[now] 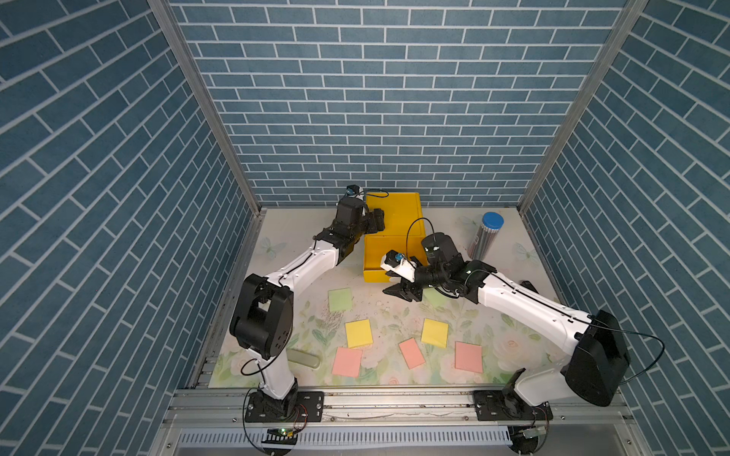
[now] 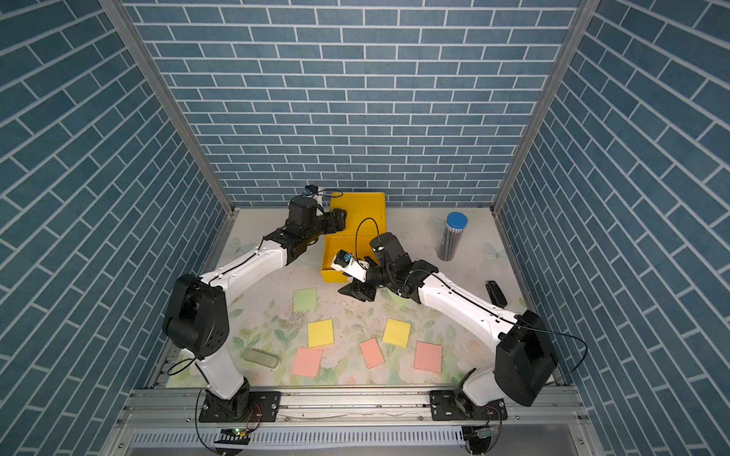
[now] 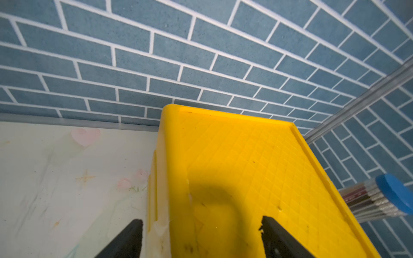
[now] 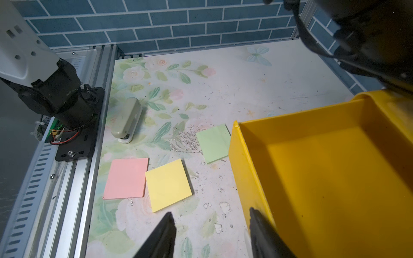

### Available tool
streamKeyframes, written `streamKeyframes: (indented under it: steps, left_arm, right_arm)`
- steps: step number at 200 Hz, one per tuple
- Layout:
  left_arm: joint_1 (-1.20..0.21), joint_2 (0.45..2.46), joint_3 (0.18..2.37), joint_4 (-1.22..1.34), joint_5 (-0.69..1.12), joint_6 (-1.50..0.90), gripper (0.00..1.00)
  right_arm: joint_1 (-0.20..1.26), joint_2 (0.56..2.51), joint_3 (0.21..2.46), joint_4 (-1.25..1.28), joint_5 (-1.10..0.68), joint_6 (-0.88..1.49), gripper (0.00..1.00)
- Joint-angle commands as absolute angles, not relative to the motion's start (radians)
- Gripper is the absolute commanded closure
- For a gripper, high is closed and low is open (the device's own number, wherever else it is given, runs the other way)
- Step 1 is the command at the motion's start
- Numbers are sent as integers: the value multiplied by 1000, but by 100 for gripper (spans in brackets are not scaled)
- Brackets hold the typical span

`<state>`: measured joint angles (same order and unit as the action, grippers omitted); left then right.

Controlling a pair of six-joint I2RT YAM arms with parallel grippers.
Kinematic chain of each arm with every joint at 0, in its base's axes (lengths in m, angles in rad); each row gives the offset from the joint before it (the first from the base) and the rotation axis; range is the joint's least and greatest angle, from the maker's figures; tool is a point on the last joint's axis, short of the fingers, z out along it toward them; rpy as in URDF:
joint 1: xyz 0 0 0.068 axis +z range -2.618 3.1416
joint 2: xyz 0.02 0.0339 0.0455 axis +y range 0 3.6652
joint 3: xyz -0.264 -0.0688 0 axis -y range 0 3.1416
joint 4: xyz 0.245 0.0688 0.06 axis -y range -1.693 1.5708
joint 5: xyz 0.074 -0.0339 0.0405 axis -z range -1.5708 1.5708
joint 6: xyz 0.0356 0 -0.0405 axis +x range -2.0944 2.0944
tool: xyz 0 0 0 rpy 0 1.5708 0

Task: Please put the sticky notes in the drawer by color
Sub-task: Open the drawer in the storage box, then pick up the sticky notes from the center of the board.

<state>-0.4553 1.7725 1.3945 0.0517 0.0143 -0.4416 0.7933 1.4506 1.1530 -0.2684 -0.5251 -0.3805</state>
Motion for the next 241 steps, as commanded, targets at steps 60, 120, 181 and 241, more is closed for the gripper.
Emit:
streamKeyframes:
  steps: [60,120,181,241]
  left_arm:
    - [-462,1609,1415,57,72,-503,0]
    - [-426,1333,1144,10,224,-575,0]
    - [-426,1085,940,-81,156,-574,0]
    - [-427,1037,873,-109,148,-550,0]
  right_arm:
    - [796,1241,1191,-218,-332,-83,26]
    - [799,965,1106,-697,-26,576,18]
    - [811,899,799,-839,-15,879,0]
    - [822,1029,586,-570,-23,942,0]
